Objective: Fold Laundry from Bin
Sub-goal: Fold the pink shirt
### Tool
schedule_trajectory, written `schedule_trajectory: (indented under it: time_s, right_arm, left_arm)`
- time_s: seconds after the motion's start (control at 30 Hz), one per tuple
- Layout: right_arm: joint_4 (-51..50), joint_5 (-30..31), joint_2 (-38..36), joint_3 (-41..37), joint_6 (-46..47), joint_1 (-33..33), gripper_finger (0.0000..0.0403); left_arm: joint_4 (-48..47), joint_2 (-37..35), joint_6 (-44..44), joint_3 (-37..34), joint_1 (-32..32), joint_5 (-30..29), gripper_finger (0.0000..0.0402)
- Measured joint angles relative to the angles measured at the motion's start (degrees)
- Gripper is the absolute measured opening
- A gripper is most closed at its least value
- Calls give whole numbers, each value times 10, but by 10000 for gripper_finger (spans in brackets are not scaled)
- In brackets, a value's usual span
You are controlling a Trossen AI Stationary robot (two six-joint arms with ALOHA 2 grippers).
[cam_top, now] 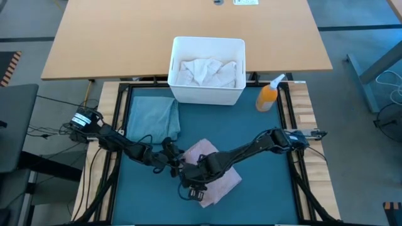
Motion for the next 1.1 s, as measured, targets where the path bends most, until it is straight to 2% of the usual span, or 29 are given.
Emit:
schedule_trajectory:
  time_s: [0.17, 0.27, 0.4, 0.5, 0.63, 0.77, 0.87, 0.97, 1.1]
  right_arm:
    - [1, -23, 0, 0, 8, 0, 212]
    - [-15, -39, -9, -1, 19, 3, 237]
    - [-66, 77, -31, 0, 18, 37, 241]
    - [-97, 166, -30, 0, 47, 59, 232]
    - [-69, 269, -18, -26, 78, 84, 209]
    - [-64, 319, -18, -78, 145, 122, 182]
    - [-46, 350, -18, -116, 194, 149, 159]
    - [20, 390, -18, -162, 218, 170, 131]
    - [121, 408, -18, -218, 206, 189, 91]
  left_arm:
    - [-6, 0, 0, 0, 0, 1, 167]
    - [-23, 0, 0, 0, 0, 1, 167]
    - [-54, -15, 0, 0, 0, 3, 167]
    - [-60, -45, 15, 0, 0, 3, 167]
    - [-108, -110, 38, 0, 0, 6, 167]
    - [-223, -197, 13, 0, 0, 12, 167]
    - [-258, -256, 0, 0, -1, 12, 167]
    - [-218, -289, 27, 0, -3, 9, 167]
    - [-131, -273, 69, 0, -3, 13, 167]
